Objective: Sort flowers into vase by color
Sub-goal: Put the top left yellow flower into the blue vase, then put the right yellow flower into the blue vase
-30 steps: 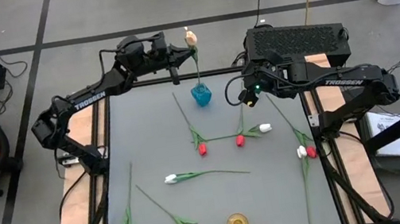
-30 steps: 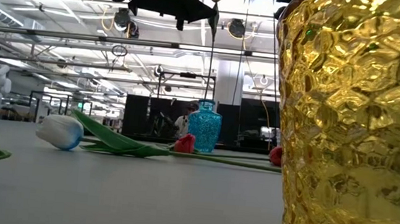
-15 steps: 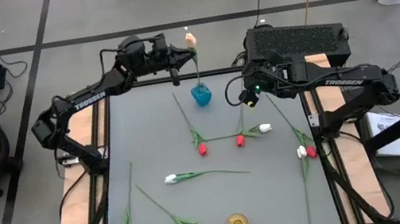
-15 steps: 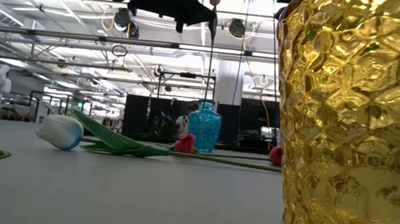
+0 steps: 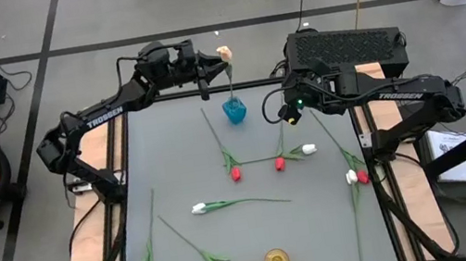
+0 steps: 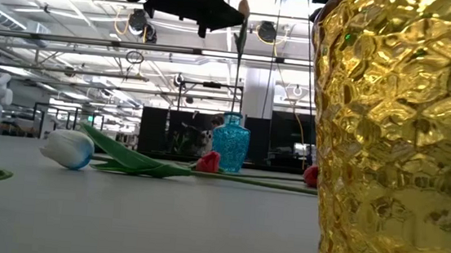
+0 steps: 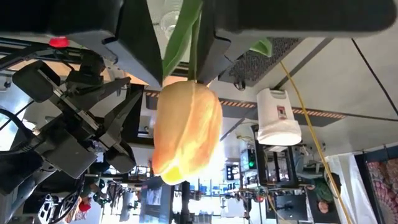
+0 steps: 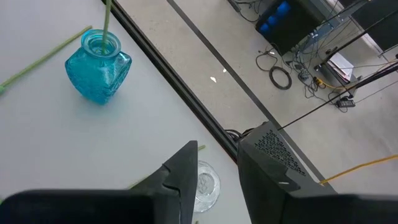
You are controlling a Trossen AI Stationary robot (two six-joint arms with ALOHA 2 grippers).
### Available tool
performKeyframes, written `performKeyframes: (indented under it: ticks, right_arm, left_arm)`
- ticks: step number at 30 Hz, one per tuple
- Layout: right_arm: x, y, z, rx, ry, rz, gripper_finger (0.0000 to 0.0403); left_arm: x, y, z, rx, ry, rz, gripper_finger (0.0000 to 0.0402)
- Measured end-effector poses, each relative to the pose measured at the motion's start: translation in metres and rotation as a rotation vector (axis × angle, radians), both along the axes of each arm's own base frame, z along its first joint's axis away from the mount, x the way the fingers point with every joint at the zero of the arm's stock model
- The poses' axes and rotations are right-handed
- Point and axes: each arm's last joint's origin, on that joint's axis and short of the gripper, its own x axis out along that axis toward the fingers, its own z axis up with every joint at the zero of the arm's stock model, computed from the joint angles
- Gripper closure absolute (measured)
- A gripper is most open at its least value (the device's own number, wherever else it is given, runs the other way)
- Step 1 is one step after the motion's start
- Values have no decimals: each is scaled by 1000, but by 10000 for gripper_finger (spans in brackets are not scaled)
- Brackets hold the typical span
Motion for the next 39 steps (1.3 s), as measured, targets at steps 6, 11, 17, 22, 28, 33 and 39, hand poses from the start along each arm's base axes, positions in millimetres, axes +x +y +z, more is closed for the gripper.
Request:
performKeyframes:
  ticks: [6, 11, 17, 22, 28, 33, 39]
  right_arm:
    - [0, 0, 0, 0, 0, 0, 298]
    - [0, 0, 0, 0, 0, 0, 298]
    - [0, 0, 0, 0, 0, 0, 298]
    - [0, 0, 0, 0, 0, 0, 298]
    - [0, 0, 0, 0, 0, 0, 298]
    - [0, 0, 0, 0, 0, 0, 298]
    - [0, 0, 0, 0, 1, 0, 298]
  left_arm:
    - [0, 0, -2, -4, 17, 0, 273]
    - [1, -2, -6, -1, 54, -6, 271]
    - [4, -7, -9, 21, 90, -27, 271]
    - [4, -9, -13, 0, 123, -30, 271]
    - [3, -9, -21, -49, 197, -21, 271]
    - [1, -10, -26, -56, 249, -25, 271]
    - [1, -10, -28, -71, 268, -22, 271]
